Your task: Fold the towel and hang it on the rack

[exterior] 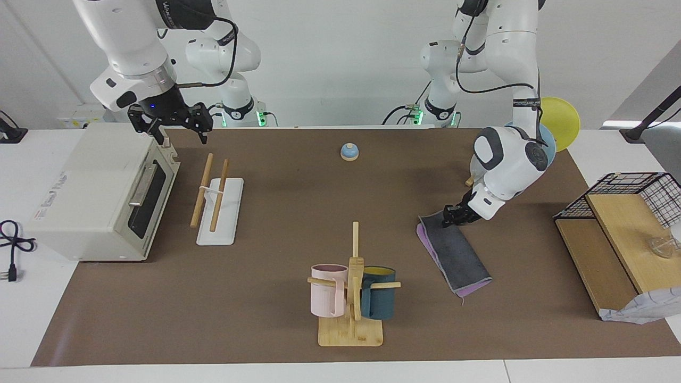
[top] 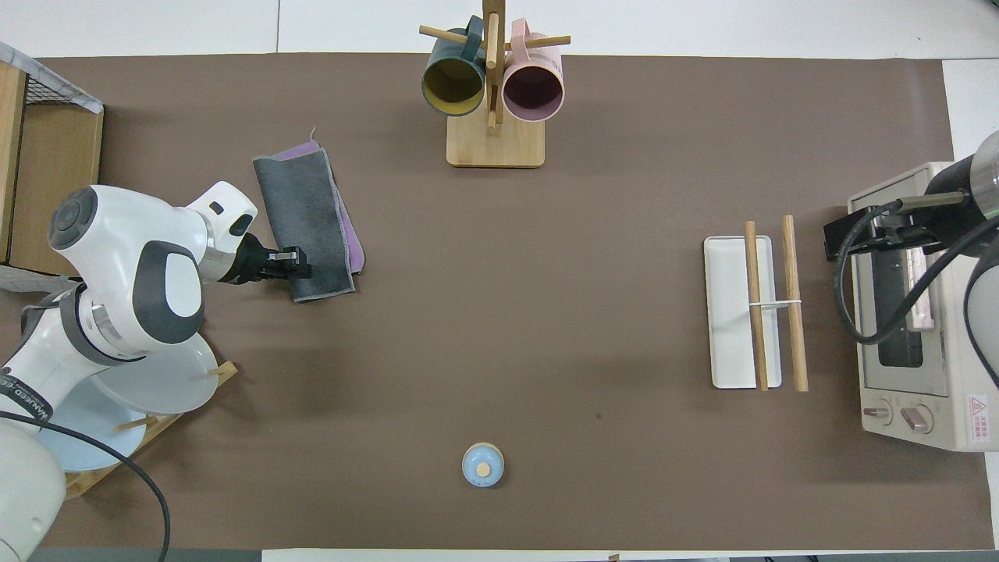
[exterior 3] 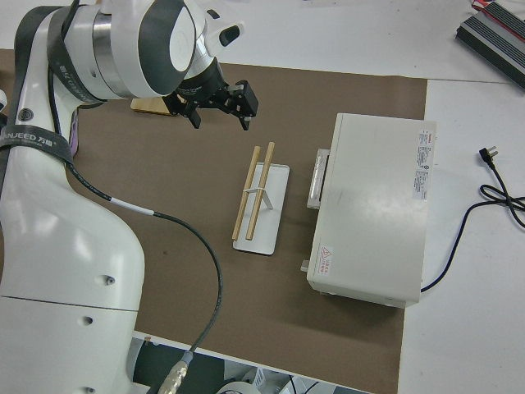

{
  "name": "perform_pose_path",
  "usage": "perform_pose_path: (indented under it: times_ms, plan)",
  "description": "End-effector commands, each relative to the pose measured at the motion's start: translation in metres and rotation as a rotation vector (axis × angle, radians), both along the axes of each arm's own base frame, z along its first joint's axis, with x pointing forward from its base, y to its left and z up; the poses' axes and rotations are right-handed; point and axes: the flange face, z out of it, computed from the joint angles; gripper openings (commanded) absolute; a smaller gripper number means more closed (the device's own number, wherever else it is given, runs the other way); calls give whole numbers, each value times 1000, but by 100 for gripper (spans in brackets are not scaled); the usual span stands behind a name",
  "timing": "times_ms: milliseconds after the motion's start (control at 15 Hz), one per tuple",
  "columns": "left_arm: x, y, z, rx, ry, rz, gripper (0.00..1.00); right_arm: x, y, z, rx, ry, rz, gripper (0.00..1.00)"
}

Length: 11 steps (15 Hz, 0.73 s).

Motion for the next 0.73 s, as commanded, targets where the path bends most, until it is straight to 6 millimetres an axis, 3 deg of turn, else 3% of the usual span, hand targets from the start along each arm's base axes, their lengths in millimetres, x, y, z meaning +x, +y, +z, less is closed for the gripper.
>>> perform_pose_path:
  times_ms: [0,66,465,665]
  plan:
    - [-5,1,-8,-10,-4,19,5,-3,-2,1,24,11,9,100]
    - [-4,3,-7,-12,-2,23,0,-3,-3,1,24,11,7,100]
    - [4,3,7,-24,-13,40,0,-3,-2,1,24,11,9,100]
    - [17,-1,38,-53,45,140,0,-4,-2,1,24,14,9,100]
